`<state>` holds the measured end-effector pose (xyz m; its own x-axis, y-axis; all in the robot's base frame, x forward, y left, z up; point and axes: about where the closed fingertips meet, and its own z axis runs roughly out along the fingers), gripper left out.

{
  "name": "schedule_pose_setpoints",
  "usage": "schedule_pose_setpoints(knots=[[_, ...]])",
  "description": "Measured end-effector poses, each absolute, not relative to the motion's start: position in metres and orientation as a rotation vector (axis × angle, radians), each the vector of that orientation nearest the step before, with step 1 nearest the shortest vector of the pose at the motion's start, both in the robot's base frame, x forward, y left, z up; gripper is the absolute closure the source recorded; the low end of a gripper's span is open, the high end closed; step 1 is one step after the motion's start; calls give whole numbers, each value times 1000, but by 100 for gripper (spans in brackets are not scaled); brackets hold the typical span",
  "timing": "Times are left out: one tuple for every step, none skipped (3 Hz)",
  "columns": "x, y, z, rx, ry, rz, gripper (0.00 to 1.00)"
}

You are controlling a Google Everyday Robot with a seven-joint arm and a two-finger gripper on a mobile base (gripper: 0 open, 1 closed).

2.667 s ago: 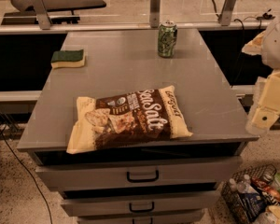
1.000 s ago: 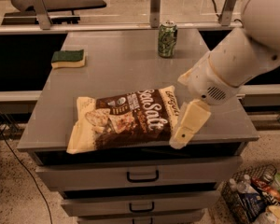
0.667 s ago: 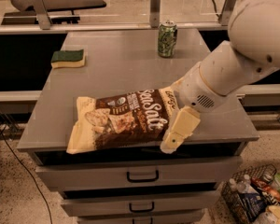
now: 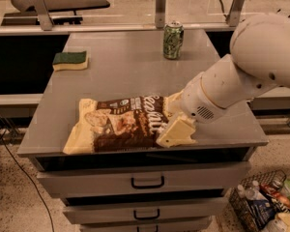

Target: Move brown chip bag near sponge

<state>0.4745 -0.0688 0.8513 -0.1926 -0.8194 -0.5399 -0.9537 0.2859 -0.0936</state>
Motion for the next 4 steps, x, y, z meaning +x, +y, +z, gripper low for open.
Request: schedule_pose_setpoints(knots=[[481,-84,865,-1545,2066,297,65],[491,-107,890,-1495,2066,206,88],[501,-138,927,-1422,2056,81,100],[501,-138,927,-1422,2056,81,100]])
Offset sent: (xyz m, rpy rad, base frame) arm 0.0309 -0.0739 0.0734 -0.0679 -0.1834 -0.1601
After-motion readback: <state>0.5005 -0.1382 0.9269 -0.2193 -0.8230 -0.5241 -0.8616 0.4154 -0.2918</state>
